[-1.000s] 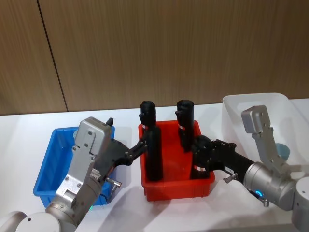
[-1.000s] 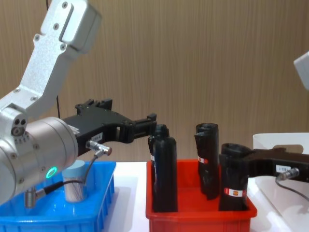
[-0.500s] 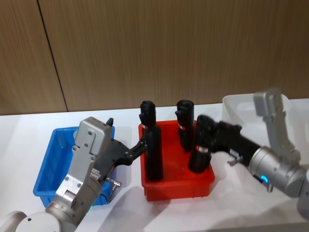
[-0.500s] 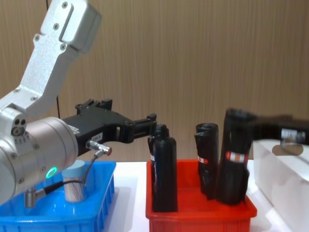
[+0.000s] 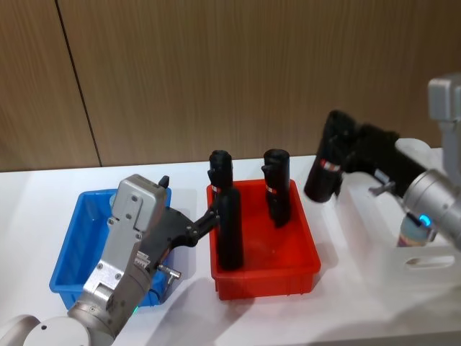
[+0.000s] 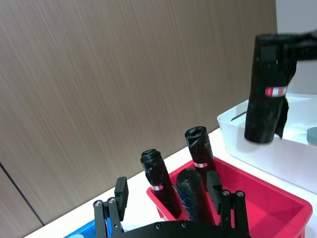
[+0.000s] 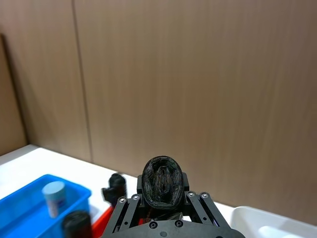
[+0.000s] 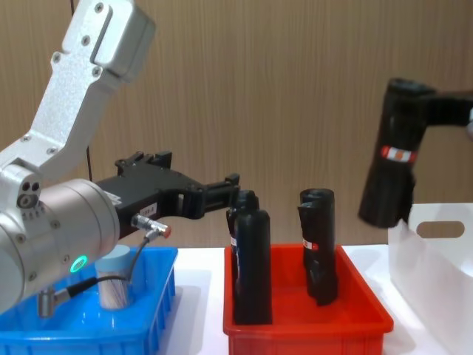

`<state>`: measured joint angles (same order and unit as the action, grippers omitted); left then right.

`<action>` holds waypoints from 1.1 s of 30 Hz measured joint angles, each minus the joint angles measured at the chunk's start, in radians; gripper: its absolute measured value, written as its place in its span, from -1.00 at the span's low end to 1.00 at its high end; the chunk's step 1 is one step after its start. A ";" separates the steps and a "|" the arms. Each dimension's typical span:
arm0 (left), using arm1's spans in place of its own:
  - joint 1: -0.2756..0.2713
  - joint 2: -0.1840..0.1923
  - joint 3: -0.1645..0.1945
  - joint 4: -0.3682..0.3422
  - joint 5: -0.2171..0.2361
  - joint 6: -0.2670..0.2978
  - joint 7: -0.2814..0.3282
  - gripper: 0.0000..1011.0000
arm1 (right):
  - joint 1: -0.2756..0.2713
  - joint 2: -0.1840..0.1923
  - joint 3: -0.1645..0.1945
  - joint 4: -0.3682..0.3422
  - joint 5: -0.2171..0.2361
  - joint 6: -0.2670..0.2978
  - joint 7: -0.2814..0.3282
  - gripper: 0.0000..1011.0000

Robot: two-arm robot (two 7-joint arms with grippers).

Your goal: Pick the cotton swabs from the blue box and place them into the white box.

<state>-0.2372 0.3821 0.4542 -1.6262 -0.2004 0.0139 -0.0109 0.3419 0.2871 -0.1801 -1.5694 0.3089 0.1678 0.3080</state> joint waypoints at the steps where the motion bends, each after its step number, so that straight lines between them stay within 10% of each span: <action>1: 0.000 0.000 0.000 0.000 0.000 0.000 0.000 0.99 | 0.001 0.001 0.002 -0.001 0.000 0.000 -0.005 -0.32; 18: 0.000 0.000 0.000 0.000 0.000 0.000 0.000 0.99 | 0.058 0.035 0.046 0.083 -0.066 -0.032 -0.078 -0.32; 33: 0.000 0.000 0.000 0.000 0.000 0.000 0.000 0.99 | 0.119 0.020 0.042 0.304 -0.104 -0.091 -0.094 -0.32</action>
<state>-0.2372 0.3821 0.4543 -1.6262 -0.2004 0.0138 -0.0109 0.4612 0.3072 -0.1384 -1.2651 0.2045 0.0770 0.2136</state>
